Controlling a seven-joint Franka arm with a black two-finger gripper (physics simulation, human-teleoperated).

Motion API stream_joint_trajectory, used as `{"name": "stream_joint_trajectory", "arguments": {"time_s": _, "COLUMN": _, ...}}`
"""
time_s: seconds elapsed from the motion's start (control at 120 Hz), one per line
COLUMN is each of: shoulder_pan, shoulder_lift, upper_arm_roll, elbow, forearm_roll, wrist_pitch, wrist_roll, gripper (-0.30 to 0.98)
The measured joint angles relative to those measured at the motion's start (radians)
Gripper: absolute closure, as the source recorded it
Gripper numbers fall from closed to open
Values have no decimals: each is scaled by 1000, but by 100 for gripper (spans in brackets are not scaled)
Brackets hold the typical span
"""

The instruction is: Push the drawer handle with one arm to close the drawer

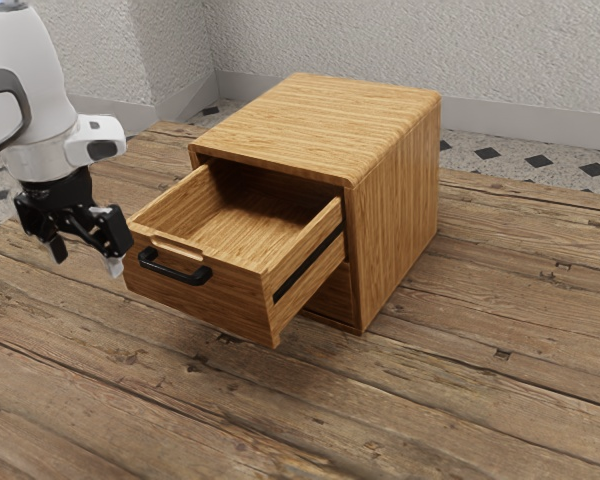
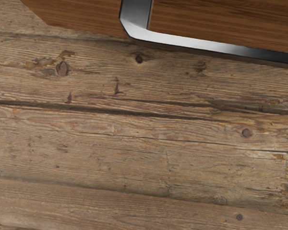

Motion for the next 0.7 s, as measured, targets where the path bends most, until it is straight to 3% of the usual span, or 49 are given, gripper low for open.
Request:
{"name": "stream_joint_trajectory", "arguments": {"time_s": 0.075, "shoulder_pan": 3, "shoulder_lift": -7, "upper_arm_roll": -3, "elbow": -44, "forearm_roll": -1, "wrist_pitch": 37, "wrist_roll": 0, "gripper": 12}}
{"name": "stream_joint_trajectory", "arguments": {"time_s": 0.217, "shoulder_pan": -5, "shoulder_lift": -12, "upper_arm_roll": -12, "elbow": -95, "forearm_roll": 12, "wrist_pitch": 102, "wrist_roll": 12, "gripper": 45}}
{"name": "stream_joint_trajectory", "arguments": {"time_s": 0.317, "shoulder_pan": -9, "shoulder_lift": -3, "upper_arm_roll": -29, "elbow": -106, "forearm_roll": 15, "wrist_pitch": 144, "wrist_roll": 21, "gripper": 60}}
{"name": "stream_joint_trajectory", "arguments": {"time_s": 0.475, "shoulder_pan": -2, "shoulder_lift": 46, "upper_arm_roll": -46, "elbow": -117, "forearm_roll": 18, "wrist_pitch": 216, "wrist_roll": 32, "gripper": 71}}
{"name": "stream_joint_trajectory", "arguments": {"time_s": 0.7, "shoulder_pan": -7, "shoulder_lift": 133, "upper_arm_roll": -52, "elbow": -87, "forearm_roll": 21, "wrist_pitch": 288, "wrist_roll": 45, "gripper": 77}}
